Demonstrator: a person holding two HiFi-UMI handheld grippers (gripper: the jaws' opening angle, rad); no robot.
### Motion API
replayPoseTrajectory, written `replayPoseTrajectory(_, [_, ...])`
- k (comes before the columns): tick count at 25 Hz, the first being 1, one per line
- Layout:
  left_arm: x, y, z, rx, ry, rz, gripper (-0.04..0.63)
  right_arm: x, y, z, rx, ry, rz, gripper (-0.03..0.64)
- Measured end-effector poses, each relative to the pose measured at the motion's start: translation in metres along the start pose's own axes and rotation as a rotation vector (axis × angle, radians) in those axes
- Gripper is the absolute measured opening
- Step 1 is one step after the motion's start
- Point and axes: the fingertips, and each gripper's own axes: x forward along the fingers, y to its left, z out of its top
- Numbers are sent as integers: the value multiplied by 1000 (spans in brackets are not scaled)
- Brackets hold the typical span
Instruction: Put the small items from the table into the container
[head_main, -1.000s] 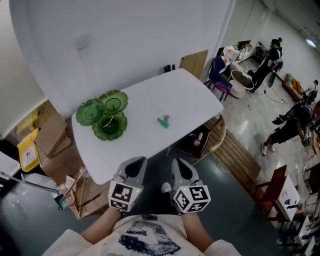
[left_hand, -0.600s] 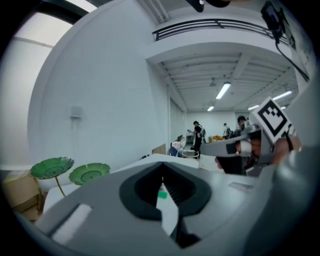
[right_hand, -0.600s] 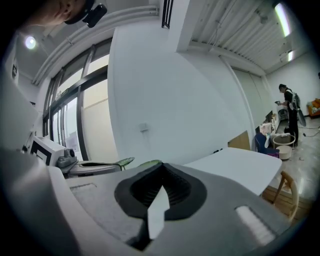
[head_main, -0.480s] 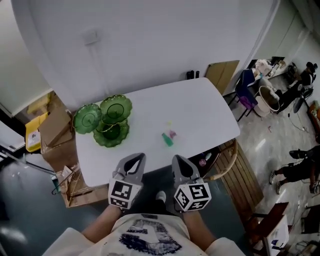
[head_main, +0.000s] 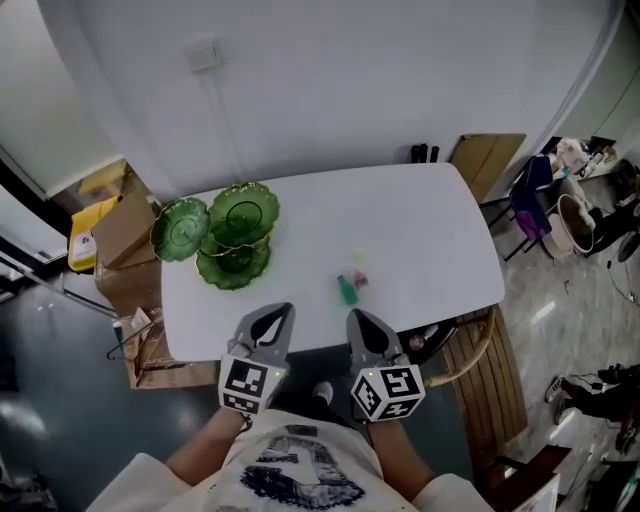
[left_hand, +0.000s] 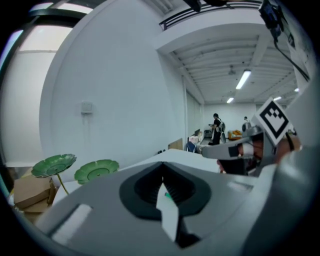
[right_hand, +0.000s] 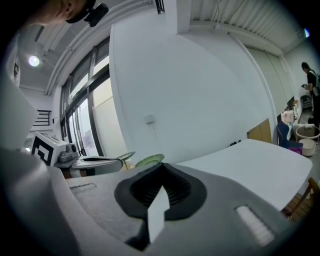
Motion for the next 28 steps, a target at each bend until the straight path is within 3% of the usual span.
replayPoseTrajectory(10, [14,40,-2,-41,6,56,-11,45,11,6,-25,44,55,-3])
replayPoseTrajectory(28, [15,101,-13,-66,-21,10,-11,107,49,10,-64,51,27,-3])
